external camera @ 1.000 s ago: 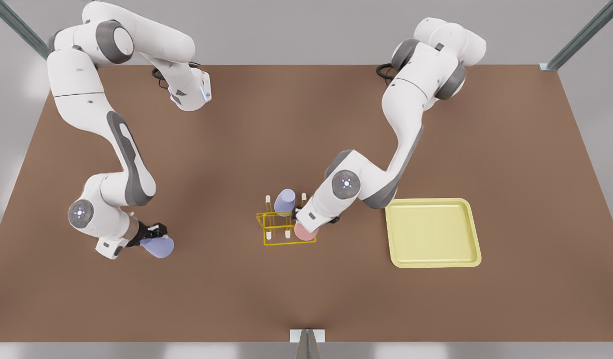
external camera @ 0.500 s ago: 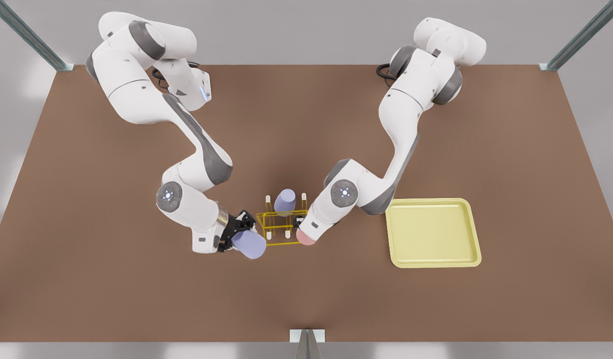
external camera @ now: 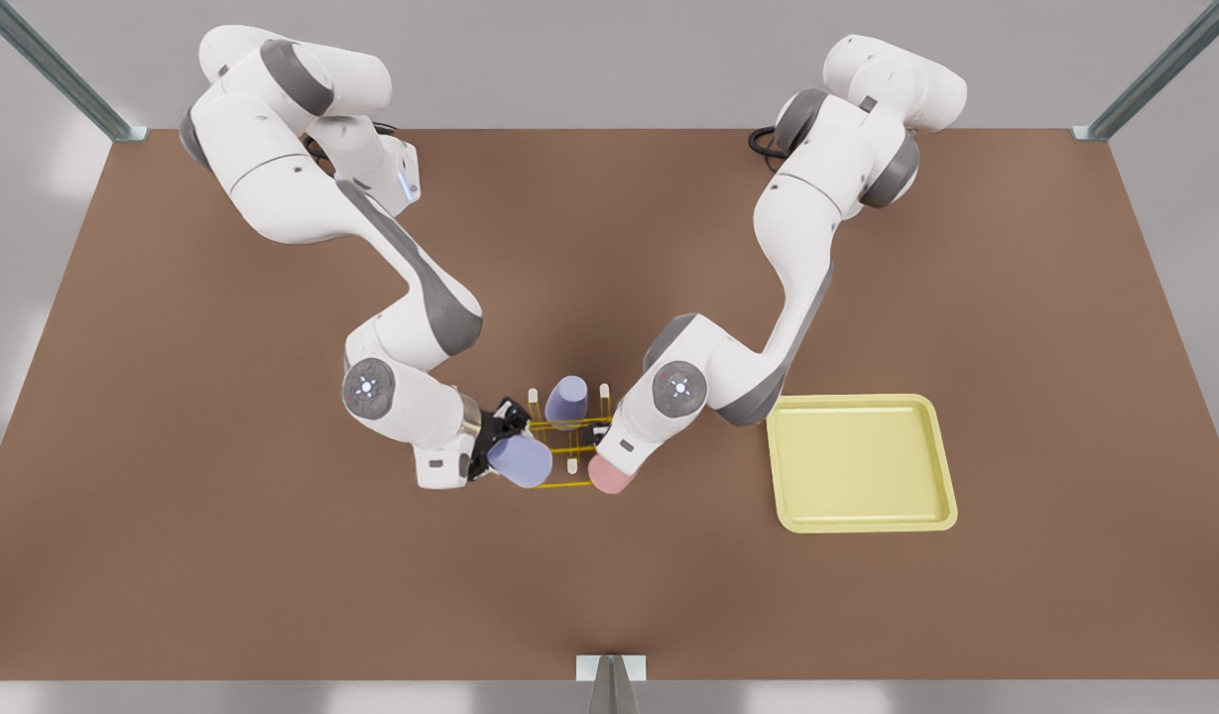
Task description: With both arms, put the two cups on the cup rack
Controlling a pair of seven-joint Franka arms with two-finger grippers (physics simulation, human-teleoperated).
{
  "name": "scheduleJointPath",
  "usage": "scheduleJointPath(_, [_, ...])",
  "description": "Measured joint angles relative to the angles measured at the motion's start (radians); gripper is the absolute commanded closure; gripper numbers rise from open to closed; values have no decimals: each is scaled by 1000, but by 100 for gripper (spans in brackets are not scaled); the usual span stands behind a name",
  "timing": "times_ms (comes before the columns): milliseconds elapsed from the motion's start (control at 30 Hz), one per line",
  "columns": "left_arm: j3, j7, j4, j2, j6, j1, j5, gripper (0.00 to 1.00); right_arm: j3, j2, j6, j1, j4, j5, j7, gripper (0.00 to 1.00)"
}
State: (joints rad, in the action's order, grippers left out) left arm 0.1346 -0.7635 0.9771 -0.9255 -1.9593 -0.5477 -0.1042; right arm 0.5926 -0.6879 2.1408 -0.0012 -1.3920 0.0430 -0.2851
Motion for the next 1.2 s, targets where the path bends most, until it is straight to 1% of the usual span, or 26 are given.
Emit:
scheduleJointPath(100, [-5,-13,-39,31,28,7,-1,0,-1,-5,-7,6,0,3,-2,25])
scheduleJointPath(167, [-7,-20,-83,38,55,27,-2,0,-1,-7,-10,7,0,9,-2,15])
scheduleJointPath(200, [-7,-24,-94,46,66,39,-3,0,-2,-7,-11,7,0,15,0,0])
scheduleJointPath(267, [-7,-28,-103,97,108,101,0,0,-5,-12,-11,8,-1,28,8,0])
scheduleJointPath(333, [-61,-18,-106,174,184,152,27,0,-7,-15,-11,11,1,36,16,0])
scheduleJointPath(400, [-116,23,-103,255,284,250,52,0,-9,-22,-12,22,3,42,23,0])
scheduleJointPath(467, [-130,83,-96,306,385,320,91,0,-11,-40,-11,41,19,50,29,0])
scheduleJointPath(500, [-95,113,-26,359,420,357,110,0,-12,-56,-11,50,34,57,32,0])
scheduleJointPath(533, [-44,145,216,511,407,409,131,0,-13,-69,-11,56,44,65,35,0])
scheduleJointPath(567, [-19,176,410,647,388,438,146,0,-16,-78,-10,59,48,74,38,0])
scheduleJointPath(600, [-16,206,485,716,391,449,157,0,-17,-82,-9,60,52,82,41,0])
scheduleJointPath(633, [-18,234,499,747,401,459,162,0,-19,-85,-8,61,53,89,44,0])
scheduleJointPath(800, [-14,374,502,748,440,543,158,0,-21,-123,-4,63,81,126,55,0])
scheduleJointPath(867, [-10,423,502,740,448,540,155,0,-23,-136,-2,64,95,138,59,0])
scheduleJointPath(1033, [-9,525,501,668,465,520,154,0,-30,-163,1,66,127,156,71,0])
scheduleJointPath(1200, [-13,603,500,630,470,528,143,0,-43,-182,-6,73,157,119,44,0])
